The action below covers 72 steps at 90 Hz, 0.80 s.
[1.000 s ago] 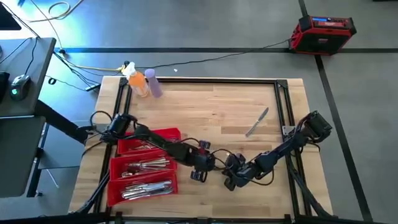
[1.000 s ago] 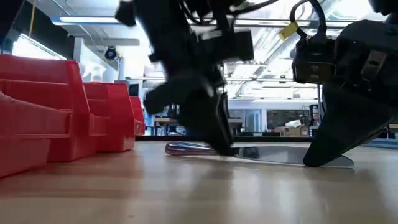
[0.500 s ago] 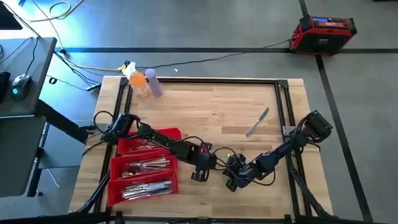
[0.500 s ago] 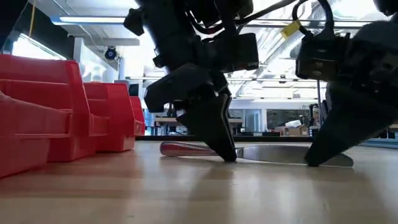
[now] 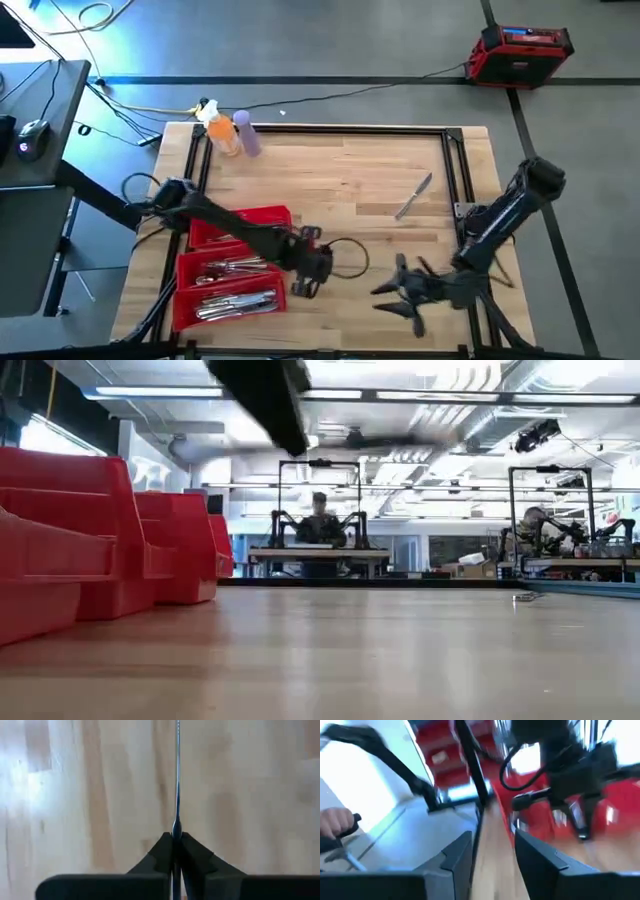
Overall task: Sort silverware
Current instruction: Put the silver knife in the bottom red bin
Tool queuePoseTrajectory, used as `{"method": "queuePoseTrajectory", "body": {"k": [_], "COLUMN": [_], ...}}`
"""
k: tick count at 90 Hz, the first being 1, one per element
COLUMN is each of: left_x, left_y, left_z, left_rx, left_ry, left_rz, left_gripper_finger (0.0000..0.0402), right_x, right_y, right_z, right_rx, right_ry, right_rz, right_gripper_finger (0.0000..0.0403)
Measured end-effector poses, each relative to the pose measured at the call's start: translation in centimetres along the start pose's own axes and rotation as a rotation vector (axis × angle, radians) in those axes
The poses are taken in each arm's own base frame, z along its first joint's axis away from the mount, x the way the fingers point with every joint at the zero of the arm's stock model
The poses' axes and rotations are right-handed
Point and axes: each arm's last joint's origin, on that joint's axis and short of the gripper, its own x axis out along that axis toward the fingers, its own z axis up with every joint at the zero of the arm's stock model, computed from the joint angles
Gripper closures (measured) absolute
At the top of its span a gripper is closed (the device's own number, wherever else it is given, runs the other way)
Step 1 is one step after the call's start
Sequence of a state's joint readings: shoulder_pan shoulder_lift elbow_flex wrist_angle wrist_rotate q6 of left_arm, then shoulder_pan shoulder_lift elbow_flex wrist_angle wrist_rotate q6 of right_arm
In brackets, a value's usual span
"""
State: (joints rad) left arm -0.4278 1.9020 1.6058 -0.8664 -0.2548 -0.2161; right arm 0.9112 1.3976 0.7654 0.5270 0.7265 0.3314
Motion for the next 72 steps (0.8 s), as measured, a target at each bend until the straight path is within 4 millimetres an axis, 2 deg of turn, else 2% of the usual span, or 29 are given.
{"method": "queuePoseTrajectory", "body": {"k": [8,16,24,33,42,54,65,72], "left_x": [-4.1,-8.5,-10.7,-11.2,-11.2,-9.3,-8.5,-8.2], "left_y": [-1.8,-3.6,-6.2,-9.1,-10.8,-11.9,-12.3,-12.1], "left_z": [-0.6,-1.6,-3.6,-6.4,-9.6,-13.9,-16.0,-16.7], "left_rx": [-0.095,-0.208,-0.236,-0.26,-0.318,-0.376,-0.377,-0.379], "left_ry": [-0.033,-0.109,-0.12,-0.07,0.006,0.127,0.151,0.207], "left_rz": [-0.056,-0.142,-0.197,-0.175,-0.108,0.018,0.044,0.05], "left_gripper_finger": [0.04,0.04,0.0401,0.0401,0.0401,0.0399,0.038,0.0357], "right_x": [-1.7,-2.6,-2.8,-2.5,-2.1,-1.6,-1.2,-0.9], "right_y": [1.4,2.1,2.2,2.2,1.9,1.5,1.1,0.6], "right_z": [0.7,0.5,0.1,-0.2,-0.4,-0.6,-0.7,-0.8], "right_rx": [-0.054,-0.083,-0.088,-0.087,-0.087,-0.075,-0.06,-0.06], "right_ry": [-0.081,-0.091,-0.089,-0.083,-0.082,-0.077,-0.064,-0.053], "right_rz": [-0.013,-0.053,-0.095,-0.115,-0.131,-0.154,-0.175,-0.196], "right_gripper_finger": [0.0269,0.0269,0.0269,0.0269,0.0269,0.027,0.027,0.027]}}
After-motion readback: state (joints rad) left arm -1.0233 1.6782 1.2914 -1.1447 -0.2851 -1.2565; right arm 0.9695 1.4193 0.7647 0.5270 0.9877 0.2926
